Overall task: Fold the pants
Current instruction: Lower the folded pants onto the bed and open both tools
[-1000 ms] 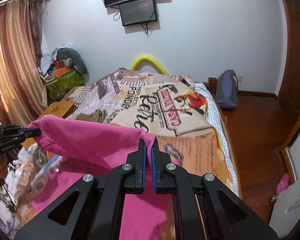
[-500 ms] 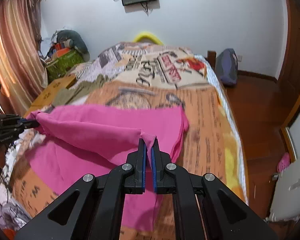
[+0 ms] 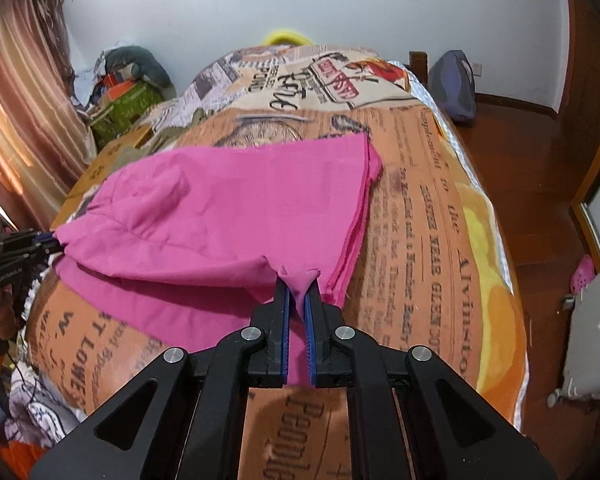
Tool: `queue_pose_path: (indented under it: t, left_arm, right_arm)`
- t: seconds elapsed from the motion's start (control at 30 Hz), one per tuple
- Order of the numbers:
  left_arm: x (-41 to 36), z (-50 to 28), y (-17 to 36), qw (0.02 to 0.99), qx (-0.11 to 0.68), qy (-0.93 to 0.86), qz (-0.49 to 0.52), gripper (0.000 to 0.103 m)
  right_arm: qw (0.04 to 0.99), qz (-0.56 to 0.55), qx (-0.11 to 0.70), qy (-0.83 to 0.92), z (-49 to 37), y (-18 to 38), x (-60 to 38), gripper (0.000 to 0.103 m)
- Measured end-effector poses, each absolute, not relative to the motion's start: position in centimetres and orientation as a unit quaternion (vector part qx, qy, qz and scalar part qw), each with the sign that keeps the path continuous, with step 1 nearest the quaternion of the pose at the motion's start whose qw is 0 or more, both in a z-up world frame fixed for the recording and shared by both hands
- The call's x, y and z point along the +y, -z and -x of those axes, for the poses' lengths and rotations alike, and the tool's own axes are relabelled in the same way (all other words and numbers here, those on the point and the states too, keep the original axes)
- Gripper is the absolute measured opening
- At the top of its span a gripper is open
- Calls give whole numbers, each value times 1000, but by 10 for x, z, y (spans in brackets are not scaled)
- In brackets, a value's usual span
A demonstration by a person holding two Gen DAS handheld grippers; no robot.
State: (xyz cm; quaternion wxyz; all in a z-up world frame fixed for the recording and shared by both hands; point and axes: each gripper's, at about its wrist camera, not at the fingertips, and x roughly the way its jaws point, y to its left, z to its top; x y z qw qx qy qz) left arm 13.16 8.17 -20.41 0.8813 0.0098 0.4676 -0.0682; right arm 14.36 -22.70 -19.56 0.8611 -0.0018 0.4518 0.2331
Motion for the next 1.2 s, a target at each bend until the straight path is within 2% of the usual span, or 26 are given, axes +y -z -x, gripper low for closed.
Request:
queue_pose_path:
  t: [0.13,0.37,0.47,0.53,0.6,0.7,1.0,1.2]
  left_arm:
    - [83,-119,195,885,462,56,-11,20]
    - [74,-109,168,898,435,70,-12,20]
    - [60,-113,164,898,431,88,-24,25]
    - [50,-119,164,897,430,94,-31,29]
    - [40,-124,167,895,433,103,-37,32]
    - [26,-130,173,889,439,117,-45,43]
    - [14,-134,185,878,457,138,-40,47]
    - [11,-135,187,876,457,152,-29,53]
  right_arm:
    - [867,15,445,-225,-133,188,-232,16]
    - [883,41,408,-227,-118,166,-225,17]
    - [883,55,395,-246,-116,157,-212,19]
    - [881,63,388,-264,-115,154,-200,32]
    - [877,70,381,-285,-112,153,-188,40]
    - [866,81,383,-313,-111,159,-169,40]
    - [830,64,433,-346,-121,199,-135,40]
    - [833,81,422,-347,-122,201,-131,40]
